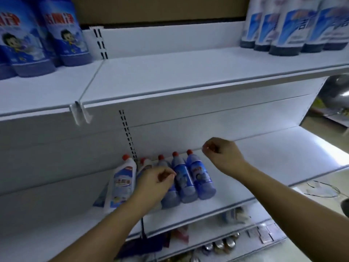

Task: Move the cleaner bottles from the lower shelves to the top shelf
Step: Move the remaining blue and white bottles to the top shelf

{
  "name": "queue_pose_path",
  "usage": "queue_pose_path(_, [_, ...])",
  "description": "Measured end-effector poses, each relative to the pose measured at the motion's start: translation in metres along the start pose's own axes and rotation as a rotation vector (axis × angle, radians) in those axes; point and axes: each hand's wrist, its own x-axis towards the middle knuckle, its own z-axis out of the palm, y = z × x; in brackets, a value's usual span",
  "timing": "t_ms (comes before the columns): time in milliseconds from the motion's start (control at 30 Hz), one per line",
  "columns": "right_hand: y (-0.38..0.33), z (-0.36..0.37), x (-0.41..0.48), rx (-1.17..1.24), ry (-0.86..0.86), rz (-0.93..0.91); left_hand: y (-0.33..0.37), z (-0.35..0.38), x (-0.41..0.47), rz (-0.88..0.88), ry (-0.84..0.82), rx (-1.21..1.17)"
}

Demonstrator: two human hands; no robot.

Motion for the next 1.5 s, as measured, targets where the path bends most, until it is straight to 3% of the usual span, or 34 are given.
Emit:
queue_pose_path(133, [0.064, 0.067, 0.005, -0.014, -0.241, 0.370, -0.031, 0.059, 0.019, -0.165, -0.256, 0.323])
queue_pose_path(300, [0.092, 0.113, -0.003, 0.066, -0.321, 0.560, -0.039, 0.102, 0.040, -0.312, -0.274, 0.752])
queue_pose_path(433, [0.105, 0.095, -0.002, 0.541, -0.277, 0.729, -0.038, 0.117, 0.052, -0.375, -0.244, 0.850])
queue_pose_path(500, [0.112, 0.080, -0.013, 0.870, -0.305, 0.842, -0.033, 0.121, 0.055, -0.375, -0.165, 0.766])
queue_pose_path(600, [0.126, 0.069, -0.037, 1.181, -0.319, 0.872, -0.018, 0.130, 0.064, -0.537, -0.105, 0.415])
queue_pose_path(700, [0.135, 0.054, -0.057, 1.289, -0.246, 0.807, -0.014, 0.139, 0.077, -0.649, -0.121, 0.219])
queue_pose_path(867, [0.153, 0.028, -0.079, 1.248, -0.240, 0.749, -0.012, 0.150, 0.084, -0.888, -0.177, -0.156])
queue_pose_path(1000, [0.160, 0.018, -0.092, 1.251, -0.224, 0.728, -0.036, 0.158, 0.078, -0.838, -0.220, -0.241])
queue_pose_path(1200, [0.142, 0.007, -0.103, 1.281, -0.181, 0.604, 0.004, 0.137, 0.010, -0.681, -0.333, -0.505])
queue_pose_path(1367, [0.113, -0.008, -0.120, 1.198, -0.193, 0.458, 0.023, 0.103, -0.033, -0.483, -0.333, -0.593])
queue_pose_path(1500, [0.083, -0.012, -0.135, 1.313, -0.244, 0.337, 0.033, 0.073, -0.061, -0.365, -0.281, -0.611])
